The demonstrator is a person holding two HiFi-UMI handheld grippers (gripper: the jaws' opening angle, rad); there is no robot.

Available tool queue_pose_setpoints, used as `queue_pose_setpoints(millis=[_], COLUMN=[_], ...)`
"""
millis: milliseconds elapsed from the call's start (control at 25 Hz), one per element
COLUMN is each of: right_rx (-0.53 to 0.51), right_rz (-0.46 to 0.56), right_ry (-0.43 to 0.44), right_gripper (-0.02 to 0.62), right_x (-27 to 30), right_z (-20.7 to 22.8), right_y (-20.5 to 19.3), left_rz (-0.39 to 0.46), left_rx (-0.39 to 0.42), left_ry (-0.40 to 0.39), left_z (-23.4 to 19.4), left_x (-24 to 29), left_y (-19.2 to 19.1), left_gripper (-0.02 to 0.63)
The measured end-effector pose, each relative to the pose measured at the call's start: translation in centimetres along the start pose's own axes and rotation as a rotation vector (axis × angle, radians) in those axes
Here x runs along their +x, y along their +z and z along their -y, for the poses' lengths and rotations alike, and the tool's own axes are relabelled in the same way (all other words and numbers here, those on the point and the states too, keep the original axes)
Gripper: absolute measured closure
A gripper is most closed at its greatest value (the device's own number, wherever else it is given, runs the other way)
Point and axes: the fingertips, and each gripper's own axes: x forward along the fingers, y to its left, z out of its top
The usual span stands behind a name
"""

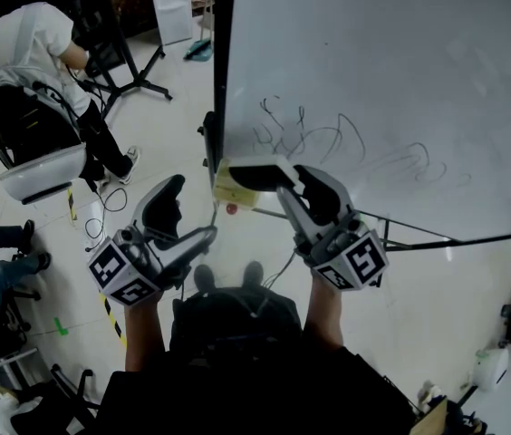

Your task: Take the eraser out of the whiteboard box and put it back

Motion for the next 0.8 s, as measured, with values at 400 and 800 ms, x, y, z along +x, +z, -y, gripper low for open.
queue_pose_setpoints(millis=[400, 800], right_rx=[0.055, 0.197], right_rz=[0.129, 0.31], right_ry=[0.026, 0.072], right_gripper=[0.443, 0.443], right_x=[-0.9, -2.1], right_z=[-0.2, 0.6], right_y=[2.8, 5.5], left_rz=[0.007, 0.007], left_rx=[0.007, 0.005], left_ry=[-0.009, -0.019], left_z=[0.4, 0.5], left_x=[0.5, 1.0], left_y=[0.2, 0.4], left_gripper=[0.175, 0.175])
